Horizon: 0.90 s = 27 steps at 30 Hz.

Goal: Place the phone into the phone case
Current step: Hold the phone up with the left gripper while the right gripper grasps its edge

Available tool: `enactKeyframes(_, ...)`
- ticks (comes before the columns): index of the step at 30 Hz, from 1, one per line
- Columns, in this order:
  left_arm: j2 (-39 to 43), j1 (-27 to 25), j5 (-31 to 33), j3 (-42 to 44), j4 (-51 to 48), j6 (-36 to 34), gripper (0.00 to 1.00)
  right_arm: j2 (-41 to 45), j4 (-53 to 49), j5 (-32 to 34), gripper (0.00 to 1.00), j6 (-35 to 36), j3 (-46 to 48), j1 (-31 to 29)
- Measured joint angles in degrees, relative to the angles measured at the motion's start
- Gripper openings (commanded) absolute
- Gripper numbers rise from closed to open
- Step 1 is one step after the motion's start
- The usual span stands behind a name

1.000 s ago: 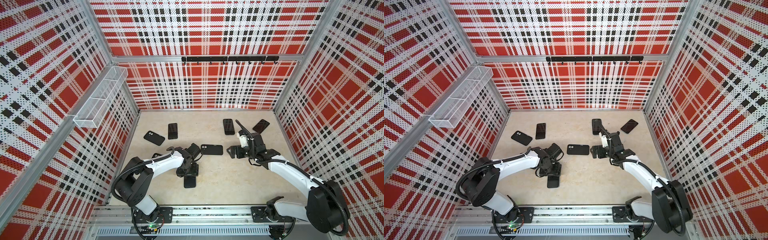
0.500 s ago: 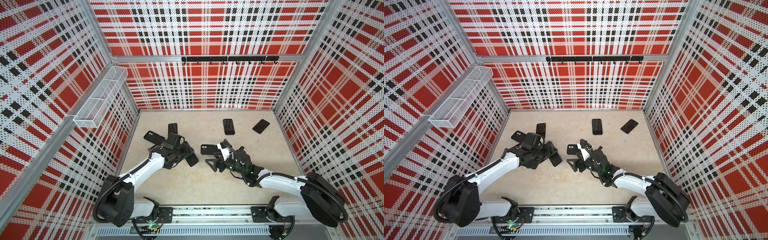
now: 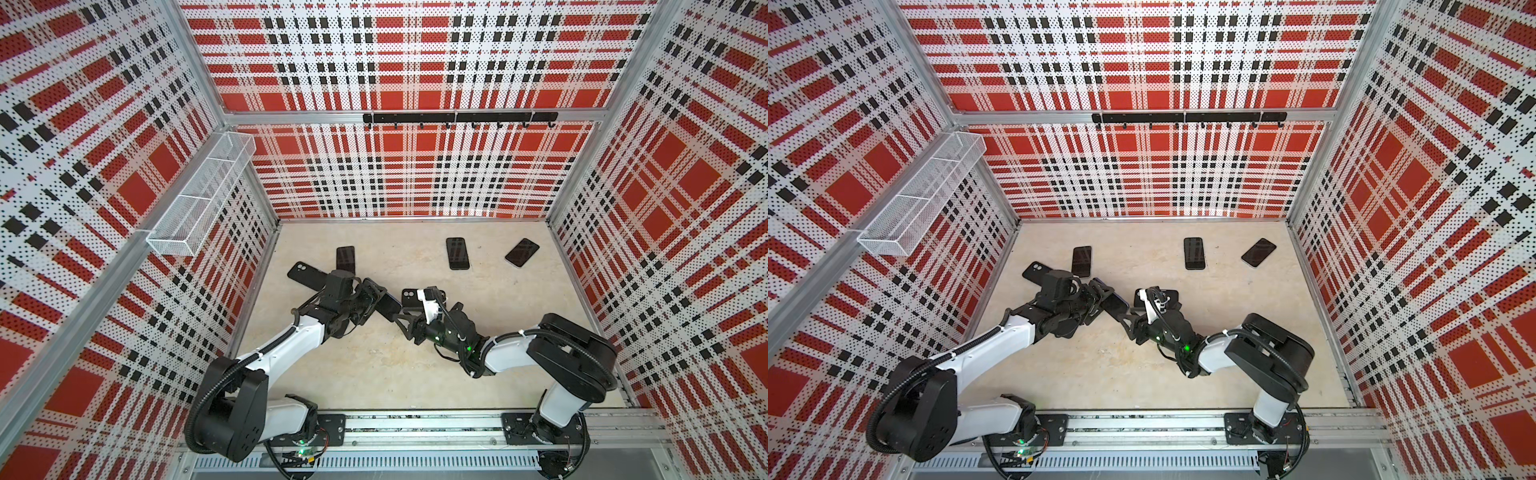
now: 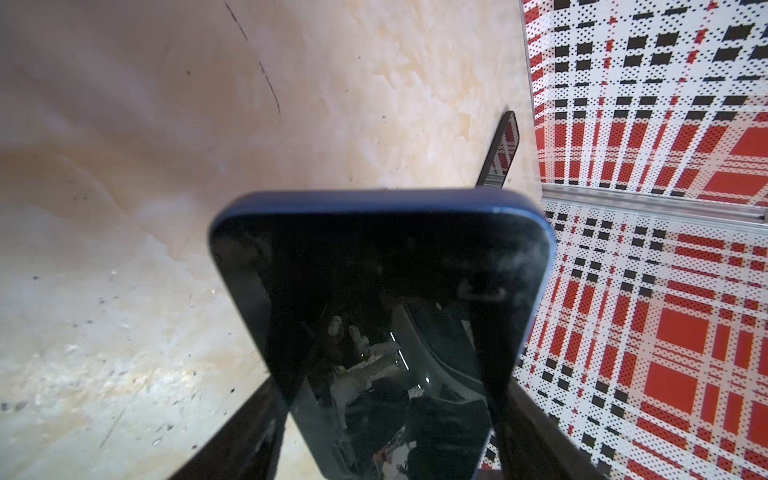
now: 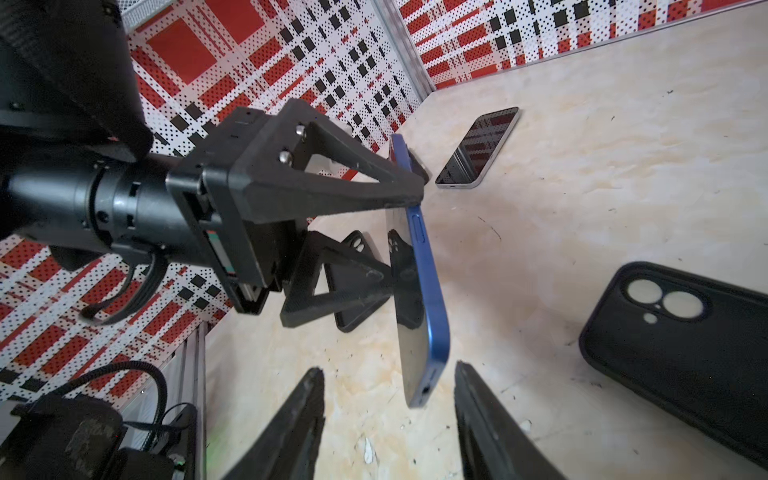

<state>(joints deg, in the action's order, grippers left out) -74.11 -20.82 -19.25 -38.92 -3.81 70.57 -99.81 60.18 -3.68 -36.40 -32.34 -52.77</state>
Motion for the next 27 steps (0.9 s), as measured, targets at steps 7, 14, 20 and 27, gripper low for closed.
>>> enactKeyframes(7,0.00,0.00,-0.35,0.17,3.63,2.54,0.11,-6.14,5.14,0.04,0.35,-3.67,-3.76,0.00)
enactKeyframes(14,-0.04,0.22,-1.36,0.74,5.73,3.43,0.11,-7.06,5.73,0.46,0.18,-4.13,-4.46,0.02)
enactKeyframes(20,-0.31,0.22,-1.25,1.20,5.84,3.85,0.17,-8.13,5.66,1.57,0.05,-2.78,-4.55,0.11)
enactKeyframes(27,-0.17,0.15,-1.49,1.29,6.27,2.08,0.98,-7.91,5.18,1.46,0.02,-2.40,-4.57,0.09)
